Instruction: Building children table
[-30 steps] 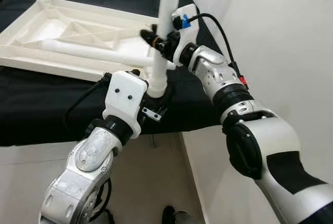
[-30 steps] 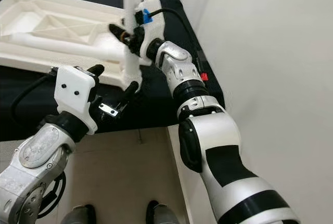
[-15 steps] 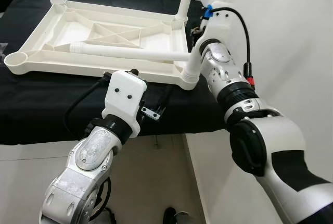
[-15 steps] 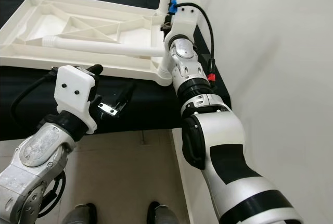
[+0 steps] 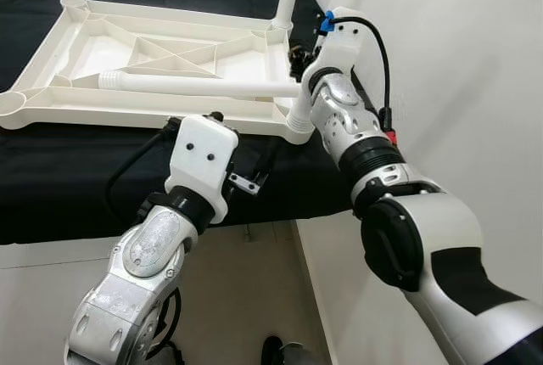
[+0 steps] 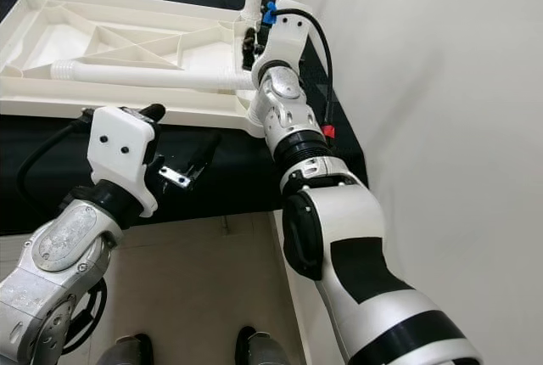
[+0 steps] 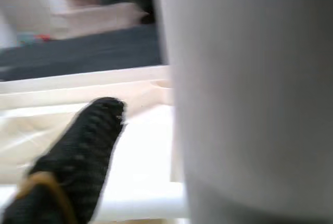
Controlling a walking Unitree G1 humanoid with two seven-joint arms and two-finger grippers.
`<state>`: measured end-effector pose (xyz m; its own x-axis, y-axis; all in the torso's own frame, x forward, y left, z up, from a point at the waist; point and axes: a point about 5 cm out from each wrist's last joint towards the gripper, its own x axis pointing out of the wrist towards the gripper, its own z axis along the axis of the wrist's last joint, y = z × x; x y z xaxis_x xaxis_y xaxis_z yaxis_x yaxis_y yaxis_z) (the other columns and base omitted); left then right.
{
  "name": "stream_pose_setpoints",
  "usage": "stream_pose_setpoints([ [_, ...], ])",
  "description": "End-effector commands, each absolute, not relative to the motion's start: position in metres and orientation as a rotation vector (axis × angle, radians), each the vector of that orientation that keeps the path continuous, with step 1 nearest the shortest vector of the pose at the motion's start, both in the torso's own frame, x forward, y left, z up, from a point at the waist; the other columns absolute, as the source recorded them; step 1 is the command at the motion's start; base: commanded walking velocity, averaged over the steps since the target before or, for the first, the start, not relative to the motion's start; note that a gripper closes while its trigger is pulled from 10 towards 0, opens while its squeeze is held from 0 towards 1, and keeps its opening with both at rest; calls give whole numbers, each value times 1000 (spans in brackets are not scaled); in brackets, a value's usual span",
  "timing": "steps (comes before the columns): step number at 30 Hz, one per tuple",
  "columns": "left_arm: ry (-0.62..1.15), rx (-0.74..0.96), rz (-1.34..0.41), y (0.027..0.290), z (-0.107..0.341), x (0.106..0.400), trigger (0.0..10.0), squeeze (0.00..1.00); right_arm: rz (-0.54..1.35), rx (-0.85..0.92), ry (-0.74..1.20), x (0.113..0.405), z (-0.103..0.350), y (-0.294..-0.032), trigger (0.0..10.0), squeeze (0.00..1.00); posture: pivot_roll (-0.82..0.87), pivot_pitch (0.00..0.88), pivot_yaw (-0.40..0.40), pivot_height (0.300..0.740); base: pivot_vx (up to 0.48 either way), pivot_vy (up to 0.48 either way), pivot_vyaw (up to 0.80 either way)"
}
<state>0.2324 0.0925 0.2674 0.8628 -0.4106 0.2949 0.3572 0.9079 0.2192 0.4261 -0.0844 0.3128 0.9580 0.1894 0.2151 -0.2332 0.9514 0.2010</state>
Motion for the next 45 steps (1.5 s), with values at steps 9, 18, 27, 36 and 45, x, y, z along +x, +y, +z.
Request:
stream_pose_setpoints([
  [9,-340,161,-416,91,266,232,10000,0,741,285,-279,415,336,-83,10000,1000,77,195,-166,740,0,0,0],
  [18,-341,160,-420,91,265,231,10000,0,1190,183,-279,397,325,-75,10000,1000,79,181,-169,740,0,0,0],
  [27,-338,155,-429,89,264,230,10000,0,1356,122,-236,389,309,-67,10000,0,83,170,-176,740,0,0,0],
  [36,-332,159,-425,90,262,229,10000,0,1045,70,-167,404,297,-66,0,0,86,167,-180,740,0,0,0],
  [45,-333,164,-421,90,262,230,10000,0,763,88,-177,416,305,-75,0,0,84,167,-176,740,0,0,0],
])
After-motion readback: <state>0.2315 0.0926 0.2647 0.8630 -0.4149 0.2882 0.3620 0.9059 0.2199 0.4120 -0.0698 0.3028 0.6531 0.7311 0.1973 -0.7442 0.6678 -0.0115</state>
